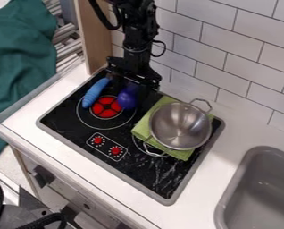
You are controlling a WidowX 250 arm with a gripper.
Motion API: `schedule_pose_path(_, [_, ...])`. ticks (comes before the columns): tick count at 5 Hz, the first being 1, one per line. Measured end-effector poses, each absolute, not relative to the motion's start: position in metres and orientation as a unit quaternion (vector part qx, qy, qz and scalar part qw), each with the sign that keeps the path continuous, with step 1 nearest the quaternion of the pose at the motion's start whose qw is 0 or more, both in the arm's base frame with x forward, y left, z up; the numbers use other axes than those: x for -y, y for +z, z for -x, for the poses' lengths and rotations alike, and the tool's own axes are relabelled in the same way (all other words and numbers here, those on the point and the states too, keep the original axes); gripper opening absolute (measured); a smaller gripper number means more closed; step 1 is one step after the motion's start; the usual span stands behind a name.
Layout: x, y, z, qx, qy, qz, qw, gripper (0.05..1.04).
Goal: Take the eggplant out of the pot and put it on the left burner
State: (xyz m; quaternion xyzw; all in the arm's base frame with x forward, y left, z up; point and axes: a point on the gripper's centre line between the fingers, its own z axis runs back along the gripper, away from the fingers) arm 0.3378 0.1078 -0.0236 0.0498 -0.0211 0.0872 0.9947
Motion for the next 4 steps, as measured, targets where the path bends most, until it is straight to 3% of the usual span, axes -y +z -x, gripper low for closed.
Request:
schedule_pose_path(1, [-0.107,-0.021,-0.336,0.02,0.082,-0.054,0.995,1.0])
schedule_pose_path(3, [-0.095,0.042,-0.331,0.077,0.091,-0.073,0.99,1.002])
schedule_pose_path(4, [-0.082,0.066,-0.329,0.097,0.098,-0.057,0.989,1.001])
